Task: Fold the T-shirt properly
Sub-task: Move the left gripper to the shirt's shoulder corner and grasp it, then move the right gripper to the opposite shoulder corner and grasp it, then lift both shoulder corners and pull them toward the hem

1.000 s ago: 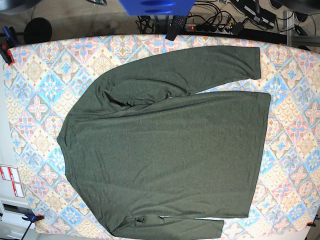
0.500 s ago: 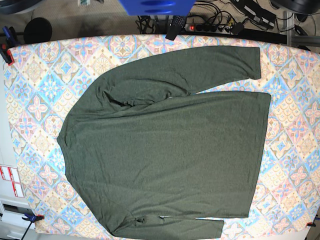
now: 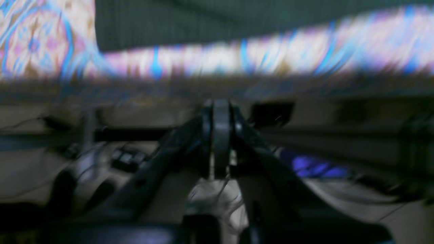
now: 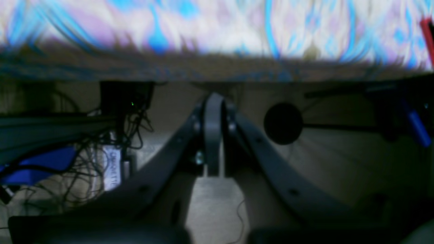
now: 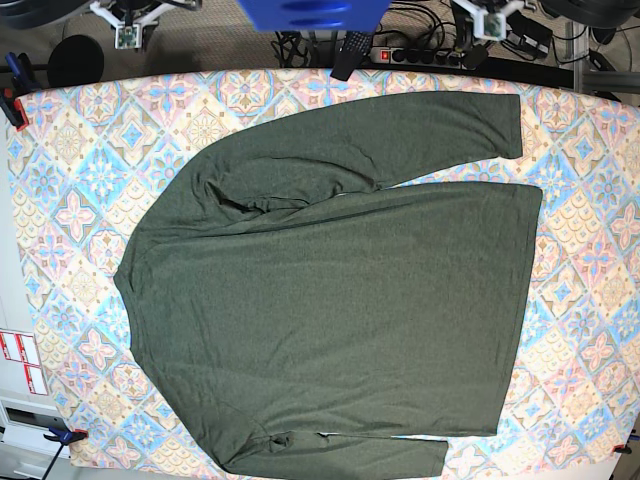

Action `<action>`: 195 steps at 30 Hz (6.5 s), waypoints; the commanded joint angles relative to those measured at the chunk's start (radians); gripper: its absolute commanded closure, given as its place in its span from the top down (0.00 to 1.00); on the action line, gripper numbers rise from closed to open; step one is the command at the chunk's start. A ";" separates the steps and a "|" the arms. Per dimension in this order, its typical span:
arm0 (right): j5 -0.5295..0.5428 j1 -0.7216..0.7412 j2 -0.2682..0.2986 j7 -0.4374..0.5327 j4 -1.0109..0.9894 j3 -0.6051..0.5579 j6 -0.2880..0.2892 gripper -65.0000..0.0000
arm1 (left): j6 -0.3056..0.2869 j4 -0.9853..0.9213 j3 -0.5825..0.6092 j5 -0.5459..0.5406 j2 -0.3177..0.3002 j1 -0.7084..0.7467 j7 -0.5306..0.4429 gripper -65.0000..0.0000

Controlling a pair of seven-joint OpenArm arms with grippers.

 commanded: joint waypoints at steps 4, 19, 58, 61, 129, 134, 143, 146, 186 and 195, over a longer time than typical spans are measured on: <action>-0.003 -0.022 0.000 0.013 0.070 0.001 -0.004 0.00 | 0.006 0.035 -0.004 -0.167 -0.090 -0.039 0.022 0.00; -0.003 -0.020 0.000 -0.173 0.200 -0.028 -0.004 0.00 | 0.006 0.003 -0.241 -0.417 -0.122 -0.220 0.266 0.38; -0.003 0.031 0.000 -0.174 0.199 -0.108 -0.004 0.00 | 0.002 -0.252 -0.096 -0.456 -0.122 -0.447 0.457 0.47; -0.003 0.031 0.000 -0.174 0.199 -0.108 -0.004 0.00 | 0.002 -0.252 -0.097 -0.462 -0.122 -0.447 0.456 0.18; 0.464 0.660 0.000 -0.555 -0.180 -0.005 0.001 0.40 | 0.002 -0.249 -0.097 -0.457 -0.121 -0.444 0.460 0.00; 0.465 0.687 0.000 -0.556 -0.223 -0.005 0.001 0.40 | 0.002 -0.249 -0.097 -0.457 -0.121 -0.444 0.460 0.00; 0.467 0.732 0.000 -0.560 -0.248 -0.089 0.001 0.39 | 0.002 -0.249 -0.099 -0.457 -0.121 -0.442 0.462 0.00; 0.467 0.732 0.000 -0.558 -0.245 -0.120 0.001 0.38 | 0.002 -0.247 -0.100 -0.457 -0.121 -0.442 0.462 0.00; 0.467 0.618 0.000 -0.549 0.019 0.009 0.001 0.00 | 0.002 -0.043 -0.203 -0.324 -0.142 -0.622 0.457 0.00; 0.467 0.698 0.000 -0.549 0.019 0.008 0.001 0.00 | 0.003 -0.098 -0.257 -0.321 -0.137 -0.798 0.462 0.00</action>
